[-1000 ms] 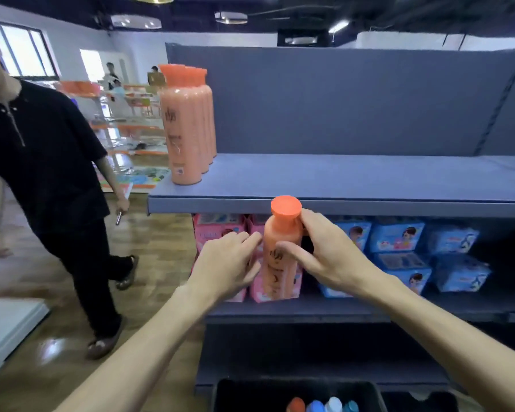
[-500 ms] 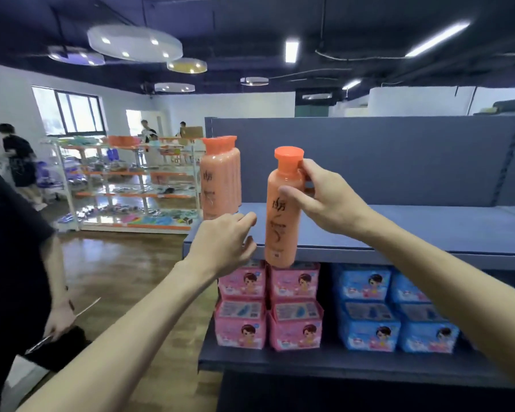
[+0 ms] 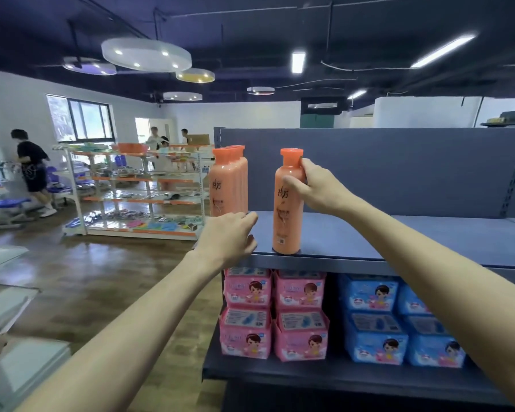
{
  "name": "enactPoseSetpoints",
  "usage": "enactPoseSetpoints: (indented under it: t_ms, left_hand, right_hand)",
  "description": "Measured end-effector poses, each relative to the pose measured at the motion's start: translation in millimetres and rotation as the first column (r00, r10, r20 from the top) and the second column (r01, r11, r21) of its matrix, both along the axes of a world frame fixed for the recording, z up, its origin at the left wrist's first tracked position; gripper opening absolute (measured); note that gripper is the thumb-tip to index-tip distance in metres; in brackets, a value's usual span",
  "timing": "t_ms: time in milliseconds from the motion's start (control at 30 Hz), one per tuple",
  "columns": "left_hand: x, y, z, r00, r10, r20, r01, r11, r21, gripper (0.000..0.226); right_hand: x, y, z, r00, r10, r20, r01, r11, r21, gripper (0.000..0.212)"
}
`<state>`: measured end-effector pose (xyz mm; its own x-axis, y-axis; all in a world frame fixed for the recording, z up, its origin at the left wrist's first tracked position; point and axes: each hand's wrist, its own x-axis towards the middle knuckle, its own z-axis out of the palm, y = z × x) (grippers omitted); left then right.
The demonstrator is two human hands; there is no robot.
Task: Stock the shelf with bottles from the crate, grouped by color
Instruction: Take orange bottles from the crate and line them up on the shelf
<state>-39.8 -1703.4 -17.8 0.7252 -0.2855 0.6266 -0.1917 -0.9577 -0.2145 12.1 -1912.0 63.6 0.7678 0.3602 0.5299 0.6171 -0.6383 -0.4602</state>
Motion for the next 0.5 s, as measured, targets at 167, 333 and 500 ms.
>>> enactPoseSetpoints:
  t_ms: [167,333,500]
  left_hand:
    - [4.5,-1.2,-6.3,1.0,0.011,-0.002,-0.011,1.0,-0.003,0.021]
    - [10.2,-1.1,-14.2,1.0,-0.003,-0.014,0.003,1.0,-0.021,0.021]
    - [18.7,-1.7,-19.1,1.0,-0.007,-0.013,0.007,1.0,-0.023,0.022]
  right_hand:
    - [6.1,6.2,-3.9,0.999,0.003,-0.05,-0.004,1.0,-0.023,0.033]
    - [3.7,8.9,-16.9,0.998,-0.015,-0.06,0.014,1.0,-0.002,0.066]
    - [-2.1,8.7,-49.6,0.987,-0.101,-0.126,0.096,0.995,-0.039,0.112]
